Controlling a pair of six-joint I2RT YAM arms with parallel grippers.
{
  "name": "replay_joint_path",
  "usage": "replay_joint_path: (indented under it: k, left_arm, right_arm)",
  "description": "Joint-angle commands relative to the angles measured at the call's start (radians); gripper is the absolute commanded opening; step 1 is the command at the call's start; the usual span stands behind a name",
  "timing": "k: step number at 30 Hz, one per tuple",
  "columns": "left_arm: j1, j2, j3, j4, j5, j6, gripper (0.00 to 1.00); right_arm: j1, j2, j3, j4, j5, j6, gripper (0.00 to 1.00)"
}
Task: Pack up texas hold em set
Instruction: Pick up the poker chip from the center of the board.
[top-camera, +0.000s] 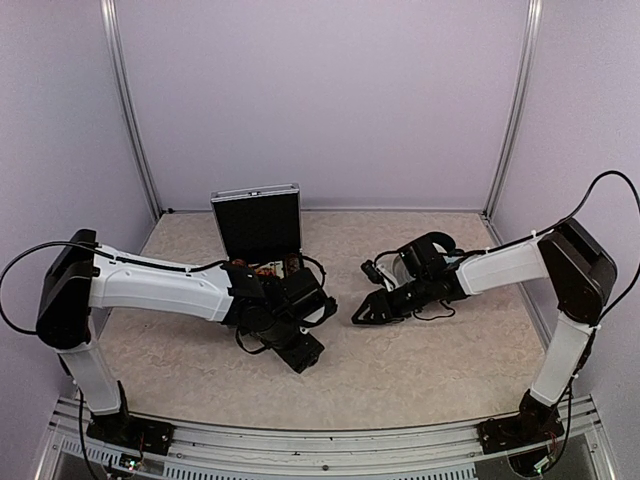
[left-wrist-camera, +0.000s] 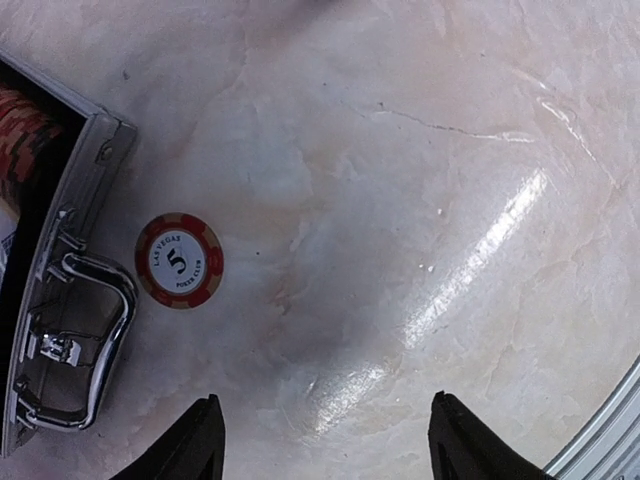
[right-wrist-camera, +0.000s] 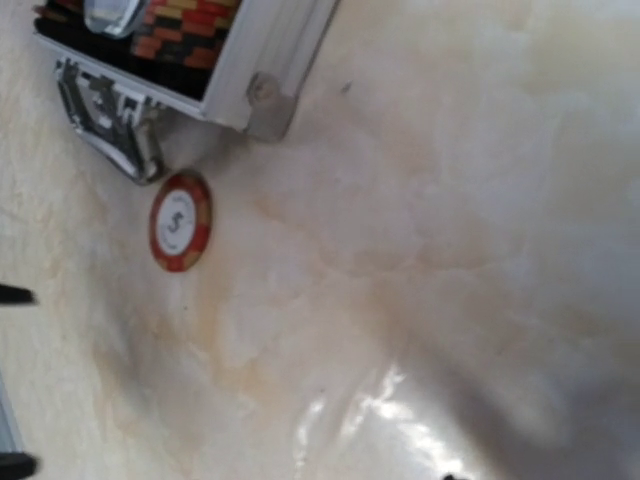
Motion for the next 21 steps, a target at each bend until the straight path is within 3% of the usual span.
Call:
replay_joint_path:
  k: [1, 11, 21]
  left_arm:
    - [0.032, -0.059, -0.018, 0.039, -0.053, -0.023, 0.73]
    - [0.125, 0.021, 0.046, 0.03, -0.031, -0.02, 0.78]
    - [0.13, 0.088, 0.104, 0.062, 0.033, 0.03, 0.78]
  right_arm:
    - [0.007, -0.03, 0.023, -0.045, 0.059, -0.033, 0.53]
    - [0.007, -0.045, 0.03, -0.063, 0.083, -0.051, 0.58]
    - [0.006, -0.039, 0.017, -0.051, 0.079, -0.049, 0.58]
